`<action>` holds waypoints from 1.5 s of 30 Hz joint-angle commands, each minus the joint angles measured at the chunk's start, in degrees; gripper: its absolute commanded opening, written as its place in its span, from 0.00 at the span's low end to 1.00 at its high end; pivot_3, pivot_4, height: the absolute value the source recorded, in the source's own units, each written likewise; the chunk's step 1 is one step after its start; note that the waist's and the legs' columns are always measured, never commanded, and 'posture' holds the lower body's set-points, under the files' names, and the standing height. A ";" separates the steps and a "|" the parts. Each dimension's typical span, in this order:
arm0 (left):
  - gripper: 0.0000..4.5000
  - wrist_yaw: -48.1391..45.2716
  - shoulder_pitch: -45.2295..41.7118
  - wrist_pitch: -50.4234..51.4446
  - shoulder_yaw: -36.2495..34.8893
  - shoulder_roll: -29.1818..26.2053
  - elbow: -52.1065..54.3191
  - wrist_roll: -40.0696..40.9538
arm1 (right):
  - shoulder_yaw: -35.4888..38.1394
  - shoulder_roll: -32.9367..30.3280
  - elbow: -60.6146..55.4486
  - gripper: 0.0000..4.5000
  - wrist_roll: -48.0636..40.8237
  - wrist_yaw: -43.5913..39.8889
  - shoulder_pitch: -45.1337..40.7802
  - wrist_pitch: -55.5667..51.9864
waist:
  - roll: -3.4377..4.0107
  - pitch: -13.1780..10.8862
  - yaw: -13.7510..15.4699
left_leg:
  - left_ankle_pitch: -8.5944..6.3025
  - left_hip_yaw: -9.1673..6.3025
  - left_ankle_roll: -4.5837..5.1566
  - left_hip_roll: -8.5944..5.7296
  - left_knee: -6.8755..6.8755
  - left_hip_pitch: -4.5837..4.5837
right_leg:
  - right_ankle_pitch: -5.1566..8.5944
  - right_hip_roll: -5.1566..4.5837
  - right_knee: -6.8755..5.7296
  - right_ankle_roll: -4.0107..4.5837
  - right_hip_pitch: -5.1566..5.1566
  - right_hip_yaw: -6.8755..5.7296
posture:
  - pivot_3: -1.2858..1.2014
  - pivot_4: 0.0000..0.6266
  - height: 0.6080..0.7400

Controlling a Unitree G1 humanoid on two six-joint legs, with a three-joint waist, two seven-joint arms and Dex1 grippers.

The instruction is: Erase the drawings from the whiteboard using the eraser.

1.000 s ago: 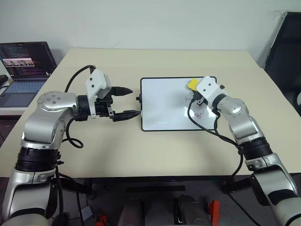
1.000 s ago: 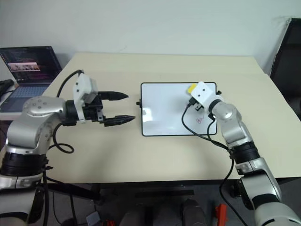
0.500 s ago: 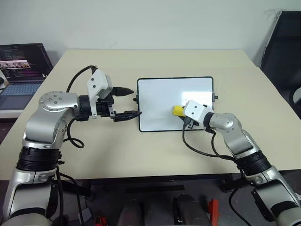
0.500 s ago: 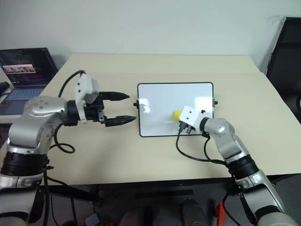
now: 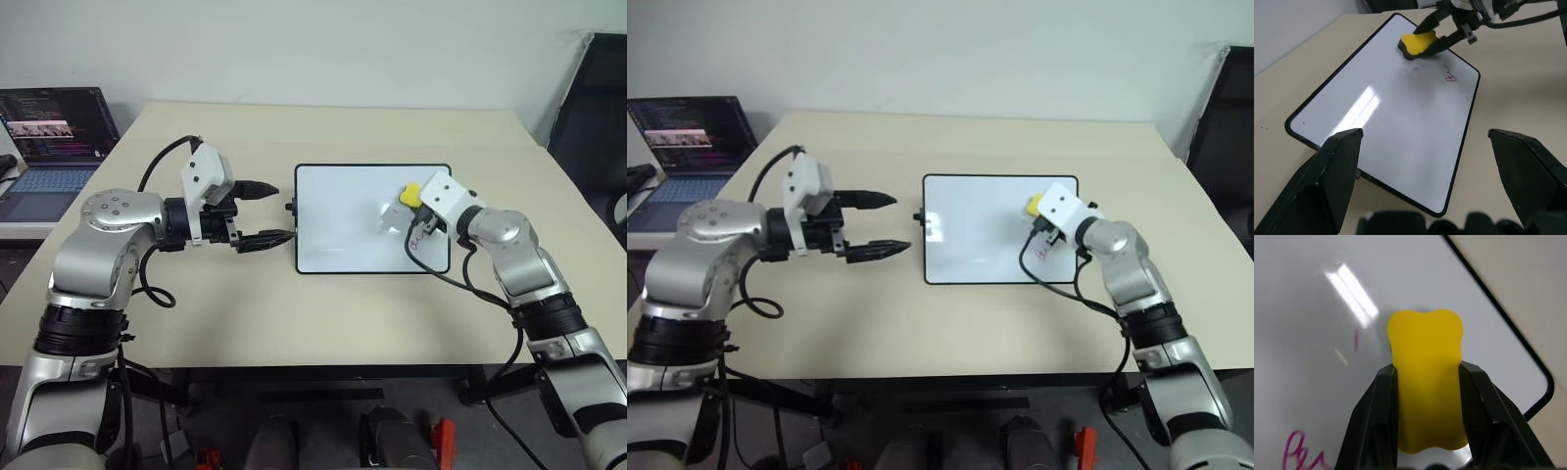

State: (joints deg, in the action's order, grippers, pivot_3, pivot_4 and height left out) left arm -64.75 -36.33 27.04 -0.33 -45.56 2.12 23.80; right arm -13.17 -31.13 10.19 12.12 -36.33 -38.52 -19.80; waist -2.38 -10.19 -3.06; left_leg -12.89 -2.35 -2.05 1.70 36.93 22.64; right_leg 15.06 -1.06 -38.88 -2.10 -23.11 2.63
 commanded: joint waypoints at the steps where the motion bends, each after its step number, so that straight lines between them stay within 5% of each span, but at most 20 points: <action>1: 1.00 -0.29 -1.51 -0.70 -0.83 -0.33 0.55 0.14 | -3.71 -0.18 0.03 0.30 0.40 -4.51 3.36 -2.62 | 0.01 0.00 -0.49 | 0.00 0.03 0.00 0.01 -0.02 -0.01 | 0.00 0.00 -0.01 0.00 -0.02 0.03 | 0.52 0.24 1.00; 17: 1.00 0.20 -1.44 -0.40 -0.76 0.03 0.83 0.14 | -0.03 2.98 9.73 0.30 3.43 7.86 -4.35 0.22 | 0.02 -0.02 -1.37 | 0.01 0.05 0.01 0.01 -0.03 -0.05 | -0.04 0.00 -0.02 0.03 -0.04 0.07 | 0.52 0.24 1.00; 26: 1.00 0.35 -1.49 -0.28 -0.81 0.04 1.19 0.25 | -3.30 2.04 2.13 0.30 1.11 -0.73 0.66 0.52 | 0.02 -0.02 -1.46 | 0.00 0.05 0.00 0.01 -0.16 0.01 | 0.02 0.00 0.06 0.05 -0.08 0.05 | 0.52 0.24 1.00; 30: 1.00 0.14 -1.79 -0.24 -0.90 -0.14 1.08 0.32 | 2.04 1.01 -7.90 0.30 -8.77 -8.81 3.33 -0.35 | 0.17 -0.17 -1.46 | 0.00 0.04 0.00 0.01 -0.20 0.05 | 0.03 0.01 0.08 0.06 -0.10 0.03 | 0.52 0.24 1.00; 39: 1.00 -0.85 -1.27 -0.60 -1.16 -1.51 0.14 -0.18 | 22.85 -17.75 -19.98 0.29 -24.55 -19.74 9.00 -11.56 | 0.74 -1.17 0.56 | -0.08 0.01 -0.10 -0.05 -0.42 0.62 | -0.02 -0.06 0.34 -0.34 -0.54 -0.11 | 0.52 0.24 1.00; 45: 1.00 -2.03 -1.41 -1.94 -0.75 -2.30 -1.78 -1.12 | 28.93 -29.26 -20.20 0.29 -26.21 -25.42 18.13 -9.73 | 0.75 -1.17 1.04 | -0.31 0.04 -0.15 -0.02 -0.94 0.68 | 0.11 -0.07 0.92 -0.18 -0.53 -0.18 | 0.52 0.24 1.00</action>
State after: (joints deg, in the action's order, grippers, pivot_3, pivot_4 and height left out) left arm -66.17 -36.77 26.43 -0.31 -47.30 -0.18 22.83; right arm 12.92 -58.78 -9.32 -13.22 -61.02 -20.16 -30.82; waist -1.62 -11.36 -2.03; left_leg -13.24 -2.25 -2.22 1.68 35.99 23.32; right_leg 15.19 -1.15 -37.95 -2.31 -23.65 2.50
